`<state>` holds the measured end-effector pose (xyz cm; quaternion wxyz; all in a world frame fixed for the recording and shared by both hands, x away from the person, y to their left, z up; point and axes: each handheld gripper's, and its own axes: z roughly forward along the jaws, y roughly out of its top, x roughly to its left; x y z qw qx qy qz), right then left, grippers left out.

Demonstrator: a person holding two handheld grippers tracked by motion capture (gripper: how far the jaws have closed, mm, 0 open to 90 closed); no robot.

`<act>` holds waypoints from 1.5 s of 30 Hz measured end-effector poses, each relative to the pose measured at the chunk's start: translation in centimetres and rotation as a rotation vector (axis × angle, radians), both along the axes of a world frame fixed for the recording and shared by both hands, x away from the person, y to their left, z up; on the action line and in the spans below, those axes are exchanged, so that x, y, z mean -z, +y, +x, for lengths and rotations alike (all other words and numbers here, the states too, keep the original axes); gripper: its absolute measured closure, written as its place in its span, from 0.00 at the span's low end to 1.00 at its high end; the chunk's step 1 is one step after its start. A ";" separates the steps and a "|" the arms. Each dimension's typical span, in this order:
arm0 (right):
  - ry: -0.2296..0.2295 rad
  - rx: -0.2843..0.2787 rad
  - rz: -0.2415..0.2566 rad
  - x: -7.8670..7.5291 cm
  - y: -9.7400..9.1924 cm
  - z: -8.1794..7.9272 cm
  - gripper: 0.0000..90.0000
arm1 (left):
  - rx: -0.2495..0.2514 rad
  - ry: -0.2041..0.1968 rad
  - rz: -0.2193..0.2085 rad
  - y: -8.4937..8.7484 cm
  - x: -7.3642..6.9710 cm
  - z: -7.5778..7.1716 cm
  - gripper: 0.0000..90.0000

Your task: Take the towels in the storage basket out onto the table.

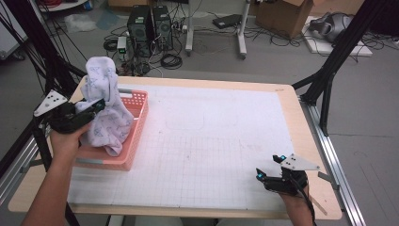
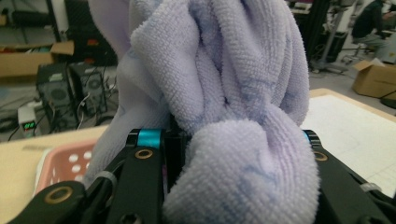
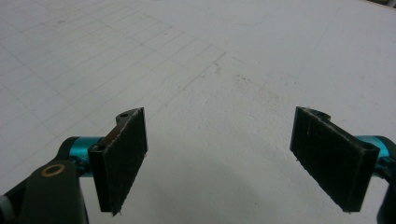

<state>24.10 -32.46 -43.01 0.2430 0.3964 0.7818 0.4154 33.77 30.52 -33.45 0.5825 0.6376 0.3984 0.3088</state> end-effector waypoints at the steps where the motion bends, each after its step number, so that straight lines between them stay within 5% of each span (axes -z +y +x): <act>1: 0.000 0.001 -0.001 0.0 0.0 0.0 0.20 | 0.008 -0.009 -0.004 0.0 -0.1 0.0 0.69; 17: 0.008 -0.003 -0.002 0.1 0.2 0.0 0.20 | 0.116 -0.169 -0.058 -0.2 -3.2 -1.1 0.69; 29: 0.010 -0.007 -0.001 0.1 0.2 0.0 0.20 | 0.169 -0.211 -0.010 -0.9 -5.1 -1.3 0.69; 35: 0.012 -0.003 -0.001 0.1 0.2 0.1 0.20 | 0.172 -0.222 -0.028 -0.6 -5.5 -1.5 0.69; 45: 0.004 -0.007 -0.002 0.1 0.2 0.1 0.20 | 0.233 -0.292 -0.021 -1.7 -8.5 -2.2 0.69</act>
